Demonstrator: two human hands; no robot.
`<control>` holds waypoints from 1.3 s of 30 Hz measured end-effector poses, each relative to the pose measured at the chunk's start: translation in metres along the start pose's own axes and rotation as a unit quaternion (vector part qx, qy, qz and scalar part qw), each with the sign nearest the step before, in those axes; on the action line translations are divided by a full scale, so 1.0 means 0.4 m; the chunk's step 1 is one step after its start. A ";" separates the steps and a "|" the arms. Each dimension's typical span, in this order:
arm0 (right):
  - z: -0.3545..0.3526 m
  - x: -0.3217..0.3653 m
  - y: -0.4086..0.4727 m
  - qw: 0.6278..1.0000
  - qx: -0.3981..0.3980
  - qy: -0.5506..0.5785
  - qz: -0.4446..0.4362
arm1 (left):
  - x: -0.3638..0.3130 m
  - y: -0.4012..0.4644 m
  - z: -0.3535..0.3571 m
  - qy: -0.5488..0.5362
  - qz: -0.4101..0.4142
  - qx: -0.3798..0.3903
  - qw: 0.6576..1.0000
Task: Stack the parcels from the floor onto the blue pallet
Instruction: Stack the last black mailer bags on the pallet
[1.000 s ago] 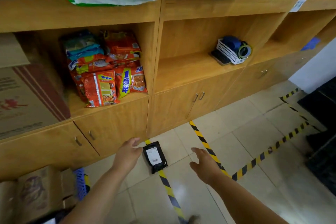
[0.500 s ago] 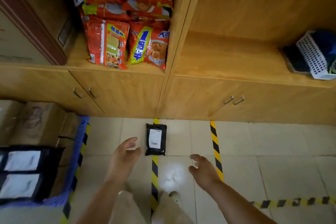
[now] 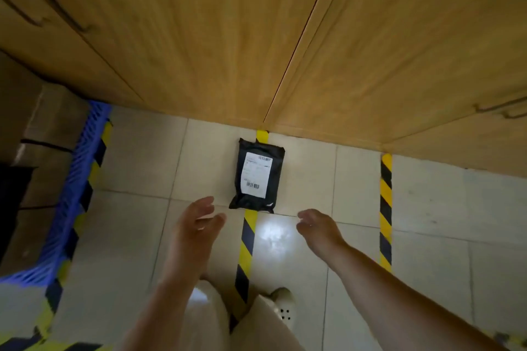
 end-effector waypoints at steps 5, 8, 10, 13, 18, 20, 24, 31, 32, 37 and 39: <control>0.125 -0.091 0.210 0.979 -0.008 0.183 0.086 | 0.084 0.131 0.058 -0.059 -0.025 0.008 0.998; 0.182 -0.126 0.323 0.981 -0.017 0.164 0.098 | 0.083 0.197 0.078 -0.034 -0.008 0.028 0.999; 0.214 -0.136 0.394 0.982 -0.029 0.152 0.104 | 0.082 0.233 0.080 -0.001 -0.002 0.029 1.000; 0.250 -0.144 0.486 0.982 -0.067 0.128 0.118 | 0.085 0.273 0.067 0.045 -0.005 0.010 0.999; 0.302 -0.136 0.593 0.985 -0.113 0.041 0.125 | 0.071 0.305 0.044 0.099 0.010 -0.032 0.995; 0.317 -0.124 0.617 0.983 -0.120 0.025 0.138 | 0.071 0.313 0.040 0.138 0.014 -0.041 0.989; 0.335 -0.110 0.644 0.982 -0.126 0.001 0.141 | 0.070 0.329 0.027 0.212 0.025 -0.054 0.975; 0.332 -0.066 0.629 0.972 -0.166 0.135 0.101 | 0.081 0.341 0.030 0.233 0.028 -0.069 0.970; 0.326 -0.054 0.619 0.965 -0.170 0.172 0.100 | 0.082 0.340 0.033 0.236 0.026 -0.068 0.969; 0.268 0.012 0.557 0.940 -0.158 0.292 0.076 | 0.097 0.330 0.043 0.225 0.013 -0.069 0.972; 0.238 0.040 0.523 0.940 -0.143 0.303 0.058 | 0.106 0.326 0.049 0.212 0.012 -0.067 0.975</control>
Point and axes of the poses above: each hand's wrist, its own y-axis towards the middle knuckle, its own z-axis out of the palm, x = y × z, the point moved 2 cm from there along y, towards the middle knuckle, and after that the axes turned 10 degrees about -z, right-handed, at the moved point
